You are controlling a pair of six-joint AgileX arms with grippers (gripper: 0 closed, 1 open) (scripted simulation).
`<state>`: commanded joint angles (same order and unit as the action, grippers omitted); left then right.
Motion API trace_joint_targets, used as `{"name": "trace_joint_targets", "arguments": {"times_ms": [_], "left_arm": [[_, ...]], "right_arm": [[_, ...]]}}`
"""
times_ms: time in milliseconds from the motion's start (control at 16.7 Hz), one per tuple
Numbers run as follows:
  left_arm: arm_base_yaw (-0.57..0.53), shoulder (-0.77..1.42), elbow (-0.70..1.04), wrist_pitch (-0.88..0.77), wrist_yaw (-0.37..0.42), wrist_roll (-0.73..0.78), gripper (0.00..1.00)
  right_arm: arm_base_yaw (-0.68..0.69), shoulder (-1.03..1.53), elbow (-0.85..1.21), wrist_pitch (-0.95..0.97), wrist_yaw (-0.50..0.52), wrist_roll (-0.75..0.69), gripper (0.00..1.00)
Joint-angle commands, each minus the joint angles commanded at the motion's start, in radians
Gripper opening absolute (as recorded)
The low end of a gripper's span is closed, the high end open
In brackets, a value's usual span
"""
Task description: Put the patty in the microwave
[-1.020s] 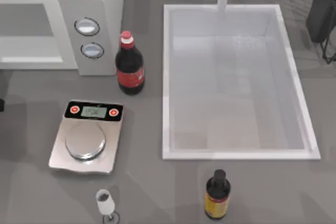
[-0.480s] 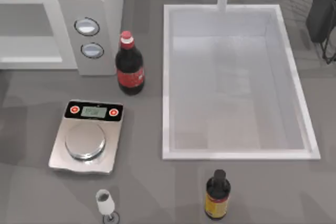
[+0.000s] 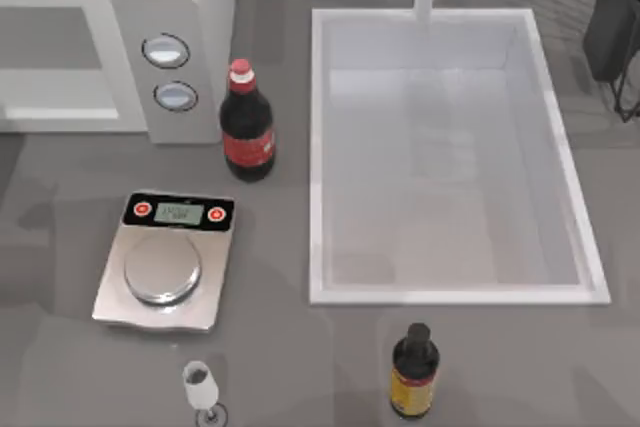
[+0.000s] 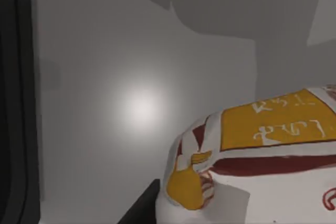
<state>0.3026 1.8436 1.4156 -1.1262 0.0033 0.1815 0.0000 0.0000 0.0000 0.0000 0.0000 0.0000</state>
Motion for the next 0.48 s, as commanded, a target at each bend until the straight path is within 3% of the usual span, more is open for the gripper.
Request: {"name": "trace_joint_targets", "arguments": {"times_ms": [480], "left_arm": [[-0.049, 0.004, 0.009, -0.033, 0.001, -0.02, 0.0]], "right_arm": [[0.0, 0.0, 0.0, 0.0, 0.0, 0.0, 1.0]]}}
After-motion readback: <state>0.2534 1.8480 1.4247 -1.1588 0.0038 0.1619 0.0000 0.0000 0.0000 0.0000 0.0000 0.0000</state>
